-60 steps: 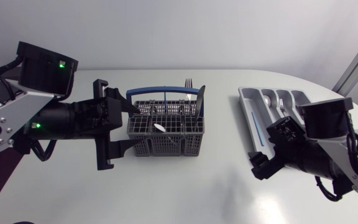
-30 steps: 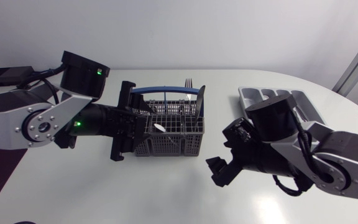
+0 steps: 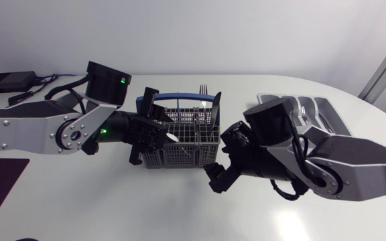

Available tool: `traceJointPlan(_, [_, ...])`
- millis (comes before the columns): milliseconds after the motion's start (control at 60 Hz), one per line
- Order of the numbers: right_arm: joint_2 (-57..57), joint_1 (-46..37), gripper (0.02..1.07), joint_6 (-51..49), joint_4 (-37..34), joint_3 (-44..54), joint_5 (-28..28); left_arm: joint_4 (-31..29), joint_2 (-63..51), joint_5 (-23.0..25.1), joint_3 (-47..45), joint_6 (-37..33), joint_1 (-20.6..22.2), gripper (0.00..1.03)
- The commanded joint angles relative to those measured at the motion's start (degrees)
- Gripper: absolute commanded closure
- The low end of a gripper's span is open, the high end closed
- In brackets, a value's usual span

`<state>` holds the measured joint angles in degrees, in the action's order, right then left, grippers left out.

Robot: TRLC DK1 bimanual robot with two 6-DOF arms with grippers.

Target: Unload the cutlery basket into the drawer organizer.

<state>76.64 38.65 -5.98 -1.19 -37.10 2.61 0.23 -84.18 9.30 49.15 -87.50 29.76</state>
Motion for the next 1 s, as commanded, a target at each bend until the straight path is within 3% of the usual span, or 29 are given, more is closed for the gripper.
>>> traceJointPlan(0, [1.9, 0.6, 0.14, 0.4, 0.8, -1.5, 0.1, 2.0, -1.1, -0.1, -0.8, -2.6, -0.4, 0.69])
traceJointPlan(217, [3.3, 0.5, 0.14, 0.4, 1.5, -1.7, 0.1, 2.4, -1.2, 1.2, -2.8, -3.3, -0.8, 0.83])
traceJointPlan(983, [3.7, 0.0, 0.14, 0.7, 2.9, -0.3, -0.4, 5.3, 1.0, 2.6, -5.2, -1.8, 0.4, 0.94])
